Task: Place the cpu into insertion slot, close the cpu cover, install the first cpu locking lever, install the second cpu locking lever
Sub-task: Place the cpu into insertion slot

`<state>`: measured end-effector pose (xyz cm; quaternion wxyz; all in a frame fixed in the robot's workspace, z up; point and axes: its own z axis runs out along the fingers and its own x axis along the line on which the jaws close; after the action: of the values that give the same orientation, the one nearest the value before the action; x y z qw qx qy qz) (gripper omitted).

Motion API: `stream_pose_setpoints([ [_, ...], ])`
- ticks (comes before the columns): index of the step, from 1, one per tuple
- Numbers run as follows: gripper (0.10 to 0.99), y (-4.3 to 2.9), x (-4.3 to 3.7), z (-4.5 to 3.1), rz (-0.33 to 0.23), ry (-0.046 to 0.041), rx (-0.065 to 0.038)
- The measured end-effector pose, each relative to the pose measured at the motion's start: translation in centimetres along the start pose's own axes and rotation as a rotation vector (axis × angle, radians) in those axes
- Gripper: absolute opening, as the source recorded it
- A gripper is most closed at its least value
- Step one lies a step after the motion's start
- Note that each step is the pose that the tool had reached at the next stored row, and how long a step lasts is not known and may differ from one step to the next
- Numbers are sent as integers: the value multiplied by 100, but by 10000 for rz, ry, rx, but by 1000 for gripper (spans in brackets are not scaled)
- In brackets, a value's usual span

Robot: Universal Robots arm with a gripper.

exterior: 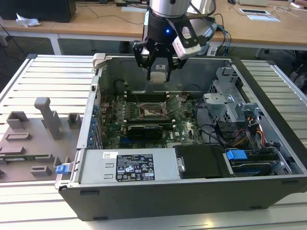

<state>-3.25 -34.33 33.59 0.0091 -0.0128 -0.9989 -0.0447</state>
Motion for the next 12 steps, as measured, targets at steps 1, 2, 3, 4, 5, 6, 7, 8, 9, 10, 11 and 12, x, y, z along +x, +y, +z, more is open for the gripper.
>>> stream_pose_setpoints([
  [1,545,-1,0,7,0,0,0],
  [2,545,-1,0,13,0,0,0],
  [3,545,-2,0,19,0,0,0],
  [4,545,-2,-1,27,0,0,1],
  [5,545,-3,-1,33,0,0,0],
  [6,545,-4,-1,44,0,0,0],
  [7,545,-5,-1,52,0,0,0],
  [8,545,-5,-1,59,0,-1,0],
  [9,545,-6,-1,65,0,0,0],
  [10,545,-6,-2,72,0,-1,-1],
  [11,545,-7,-2,78,0,0,-1],
  [12,545,-7,-2,83,0,0,0],
])
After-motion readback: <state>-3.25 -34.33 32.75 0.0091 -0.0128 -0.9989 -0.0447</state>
